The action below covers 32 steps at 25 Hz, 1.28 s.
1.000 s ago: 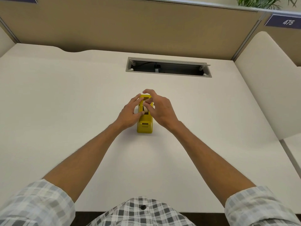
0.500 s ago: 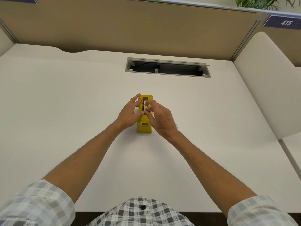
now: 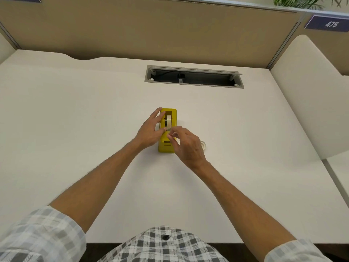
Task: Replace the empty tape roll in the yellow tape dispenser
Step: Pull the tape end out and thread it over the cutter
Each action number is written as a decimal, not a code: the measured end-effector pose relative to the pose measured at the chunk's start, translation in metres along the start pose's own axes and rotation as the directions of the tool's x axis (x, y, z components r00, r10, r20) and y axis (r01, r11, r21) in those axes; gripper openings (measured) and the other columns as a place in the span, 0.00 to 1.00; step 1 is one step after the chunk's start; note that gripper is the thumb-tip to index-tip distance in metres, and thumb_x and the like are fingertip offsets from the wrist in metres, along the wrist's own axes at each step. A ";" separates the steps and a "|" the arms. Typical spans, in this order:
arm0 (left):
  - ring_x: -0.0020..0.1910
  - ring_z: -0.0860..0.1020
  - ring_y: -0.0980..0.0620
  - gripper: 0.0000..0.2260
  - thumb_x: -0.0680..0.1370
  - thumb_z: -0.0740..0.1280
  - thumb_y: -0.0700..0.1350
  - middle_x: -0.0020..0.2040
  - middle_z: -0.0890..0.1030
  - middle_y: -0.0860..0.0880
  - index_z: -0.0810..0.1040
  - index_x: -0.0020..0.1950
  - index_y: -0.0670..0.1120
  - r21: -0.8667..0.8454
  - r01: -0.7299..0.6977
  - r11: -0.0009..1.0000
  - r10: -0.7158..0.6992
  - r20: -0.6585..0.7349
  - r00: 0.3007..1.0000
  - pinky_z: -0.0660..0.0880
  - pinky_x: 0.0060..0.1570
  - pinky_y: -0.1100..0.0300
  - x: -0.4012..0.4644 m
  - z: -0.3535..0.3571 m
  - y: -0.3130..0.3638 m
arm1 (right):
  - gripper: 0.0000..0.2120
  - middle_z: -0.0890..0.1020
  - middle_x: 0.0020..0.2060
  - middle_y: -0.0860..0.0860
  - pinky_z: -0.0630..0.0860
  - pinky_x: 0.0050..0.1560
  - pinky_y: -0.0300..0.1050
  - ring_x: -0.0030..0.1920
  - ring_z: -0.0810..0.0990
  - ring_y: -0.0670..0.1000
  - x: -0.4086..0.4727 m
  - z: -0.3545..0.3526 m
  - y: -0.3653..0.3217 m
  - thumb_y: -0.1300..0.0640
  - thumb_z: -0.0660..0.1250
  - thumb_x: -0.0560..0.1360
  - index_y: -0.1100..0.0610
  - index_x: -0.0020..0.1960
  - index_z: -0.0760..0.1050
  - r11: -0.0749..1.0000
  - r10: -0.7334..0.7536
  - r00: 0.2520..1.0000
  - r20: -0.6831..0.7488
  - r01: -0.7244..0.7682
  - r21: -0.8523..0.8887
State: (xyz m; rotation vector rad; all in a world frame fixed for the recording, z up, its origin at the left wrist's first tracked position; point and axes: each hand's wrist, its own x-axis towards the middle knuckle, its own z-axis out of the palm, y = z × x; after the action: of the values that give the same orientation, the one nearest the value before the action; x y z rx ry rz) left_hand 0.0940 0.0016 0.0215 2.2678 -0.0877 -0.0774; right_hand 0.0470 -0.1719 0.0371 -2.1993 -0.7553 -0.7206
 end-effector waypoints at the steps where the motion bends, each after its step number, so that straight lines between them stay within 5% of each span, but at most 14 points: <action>1: 0.77 0.58 0.50 0.28 0.79 0.65 0.47 0.79 0.54 0.56 0.59 0.78 0.51 -0.006 -0.003 1.000 0.003 0.005 1.000 0.68 0.68 0.41 0.000 0.000 -0.001 | 0.13 0.83 0.39 0.54 0.80 0.34 0.48 0.39 0.84 0.54 -0.002 -0.001 0.000 0.60 0.72 0.75 0.53 0.54 0.70 1.000 -0.003 1.000 -0.003 0.003 0.003; 5: 0.75 0.63 0.49 0.29 0.79 0.65 0.48 0.79 0.55 0.54 0.59 0.78 0.51 -0.013 0.007 1.000 -0.007 -0.010 1.000 0.69 0.68 0.42 -0.003 0.001 -0.001 | 0.13 0.84 0.40 0.54 0.80 0.34 0.47 0.39 0.85 0.53 -0.004 -0.005 0.000 0.60 0.72 0.75 0.53 0.54 0.70 1.000 -0.003 1.000 -0.009 0.003 -0.006; 12: 0.56 0.77 0.54 0.11 0.78 0.66 0.45 0.62 0.77 0.50 0.77 0.60 0.46 -0.062 -0.097 0.993 0.063 -0.412 0.909 0.79 0.51 0.53 -0.043 0.012 0.011 | 0.09 0.85 0.41 0.50 0.79 0.35 0.43 0.41 0.85 0.48 -0.003 -0.008 -0.003 0.57 0.72 0.75 0.57 0.51 0.75 0.993 0.120 0.993 0.001 -0.120 -0.006; 19: 0.55 0.79 0.53 0.13 0.74 0.69 0.45 0.57 0.81 0.49 0.81 0.57 0.45 -0.067 -0.132 0.989 0.101 -0.339 0.935 0.77 0.46 0.62 -0.076 0.028 0.004 | 0.10 0.85 0.41 0.48 0.80 0.37 0.46 0.43 0.84 0.47 -0.004 -0.007 -0.008 0.57 0.72 0.75 0.57 0.51 0.73 0.976 0.213 0.977 0.008 -0.213 0.045; 27: 0.53 0.76 0.55 0.11 0.76 0.70 0.47 0.55 0.80 0.52 0.82 0.57 0.47 -0.074 -0.102 0.992 0.074 -0.318 0.945 0.78 0.44 0.60 -0.075 0.027 0.004 | 0.10 0.83 0.38 0.50 0.80 0.38 0.49 0.40 0.82 0.49 -0.009 -0.004 -0.016 0.59 0.73 0.75 0.59 0.49 0.72 0.961 0.247 0.968 0.051 -0.251 0.113; 32: 0.46 0.76 0.55 0.10 0.76 0.70 0.47 0.50 0.77 0.53 0.82 0.56 0.46 -0.073 -0.108 0.991 0.079 -0.320 0.944 0.75 0.38 0.66 -0.077 0.027 0.006 | 0.10 0.83 0.38 0.51 0.79 0.36 0.49 0.39 0.82 0.50 -0.016 -0.005 -0.017 0.59 0.73 0.74 0.60 0.48 0.72 0.967 0.234 0.971 0.045 -0.237 0.096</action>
State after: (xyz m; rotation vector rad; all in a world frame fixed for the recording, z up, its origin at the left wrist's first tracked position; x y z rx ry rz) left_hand 0.0152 -0.0161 0.0107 2.1537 -0.0212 0.3274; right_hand 0.0230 -0.1702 0.0368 -2.1671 -0.5222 -0.5161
